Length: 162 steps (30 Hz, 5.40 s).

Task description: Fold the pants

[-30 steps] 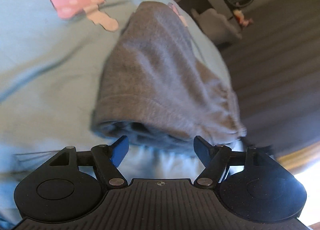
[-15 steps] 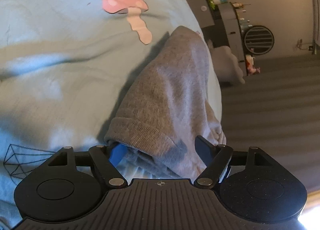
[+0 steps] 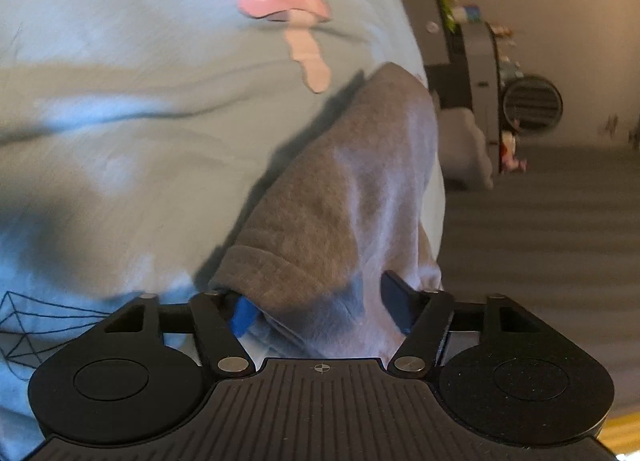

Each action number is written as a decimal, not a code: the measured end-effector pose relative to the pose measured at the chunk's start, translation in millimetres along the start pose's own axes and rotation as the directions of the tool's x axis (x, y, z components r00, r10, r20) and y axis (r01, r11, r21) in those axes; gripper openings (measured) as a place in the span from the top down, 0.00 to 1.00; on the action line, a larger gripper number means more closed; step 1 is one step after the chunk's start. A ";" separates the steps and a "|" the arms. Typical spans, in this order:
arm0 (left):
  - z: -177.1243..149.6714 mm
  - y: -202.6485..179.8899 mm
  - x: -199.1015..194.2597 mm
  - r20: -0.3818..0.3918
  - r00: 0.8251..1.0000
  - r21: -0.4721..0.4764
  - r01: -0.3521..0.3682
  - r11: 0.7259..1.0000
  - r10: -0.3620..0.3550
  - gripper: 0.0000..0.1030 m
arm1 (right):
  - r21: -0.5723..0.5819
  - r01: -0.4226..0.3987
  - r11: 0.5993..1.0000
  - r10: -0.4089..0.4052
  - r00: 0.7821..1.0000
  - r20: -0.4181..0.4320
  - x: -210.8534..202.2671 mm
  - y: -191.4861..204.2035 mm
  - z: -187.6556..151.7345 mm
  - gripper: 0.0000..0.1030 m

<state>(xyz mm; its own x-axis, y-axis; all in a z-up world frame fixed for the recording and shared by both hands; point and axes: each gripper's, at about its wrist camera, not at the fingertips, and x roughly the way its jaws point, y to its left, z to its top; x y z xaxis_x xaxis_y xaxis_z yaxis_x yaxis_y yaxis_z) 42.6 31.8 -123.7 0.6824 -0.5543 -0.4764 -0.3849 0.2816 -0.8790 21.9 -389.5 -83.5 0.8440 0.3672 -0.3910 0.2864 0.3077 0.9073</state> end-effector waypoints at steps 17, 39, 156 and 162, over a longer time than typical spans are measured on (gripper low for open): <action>-1.6 -31.4 -8.9 0.097 0.981 0.342 -0.194 0.920 0.171 0.74 | -0.040 0.150 0.988 -0.149 0.988 0.038 -15.4 4.7 -8.6 0.56; -9.9 -104.8 -53.4 0.188 0.958 0.609 -0.287 0.739 0.218 0.25 | -0.343 0.124 0.931 -0.114 0.992 0.050 -84.4 57.3 32.0 0.33; -7.8 -102.7 4.8 0.332 0.856 0.819 -0.470 0.330 0.396 0.07 | -0.836 0.386 0.389 -0.505 0.849 0.157 65.6 154.1 -41.9 0.04; -57.1 -82.7 -14.4 0.342 0.851 0.830 -0.472 0.297 0.398 0.02 | -0.888 0.292 0.355 -0.636 0.772 0.000 34.0 132.0 -102.0 0.04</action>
<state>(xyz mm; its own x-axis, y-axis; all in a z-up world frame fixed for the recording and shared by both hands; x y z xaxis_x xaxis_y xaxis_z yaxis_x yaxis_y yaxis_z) 29.1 -28.2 -42.9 0.6402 -0.0922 -0.7627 0.0792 0.9954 -0.0539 42.2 -246.9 7.2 0.4692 0.0878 -0.8787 -0.0543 0.9960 0.0705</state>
